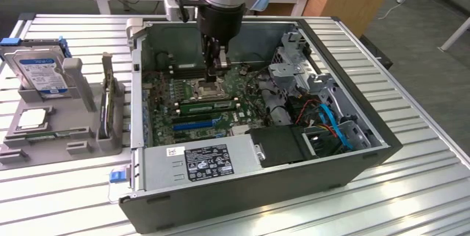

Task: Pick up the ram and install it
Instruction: 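Press down the ram until it locks into place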

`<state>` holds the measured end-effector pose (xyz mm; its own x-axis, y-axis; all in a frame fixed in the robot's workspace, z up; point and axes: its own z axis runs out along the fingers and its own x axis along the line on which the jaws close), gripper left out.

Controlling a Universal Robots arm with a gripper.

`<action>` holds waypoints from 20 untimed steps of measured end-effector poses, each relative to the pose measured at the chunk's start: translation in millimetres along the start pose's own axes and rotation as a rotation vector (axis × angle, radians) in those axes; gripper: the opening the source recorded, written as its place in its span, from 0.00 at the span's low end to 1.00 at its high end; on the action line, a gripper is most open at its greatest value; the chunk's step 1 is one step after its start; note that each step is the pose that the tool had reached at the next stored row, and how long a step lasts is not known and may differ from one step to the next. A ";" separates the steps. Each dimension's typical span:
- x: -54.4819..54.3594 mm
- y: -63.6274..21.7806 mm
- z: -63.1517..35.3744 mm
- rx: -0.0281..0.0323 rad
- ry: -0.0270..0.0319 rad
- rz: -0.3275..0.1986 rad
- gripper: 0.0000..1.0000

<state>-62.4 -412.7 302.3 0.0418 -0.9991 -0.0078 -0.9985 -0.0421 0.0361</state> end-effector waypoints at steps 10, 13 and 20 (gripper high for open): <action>1.7 -35.0 2.4 0.0006 -0.0068 -0.002 0.11; 1.7 -35.5 8.0 0.0006 -0.0068 -0.002 0.11; 2.2 -36.1 20.7 0.0008 -0.0069 -0.002 0.11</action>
<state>-27.0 -413.2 280.3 0.0433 -0.9990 -0.0147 -0.9984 -0.0438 0.0354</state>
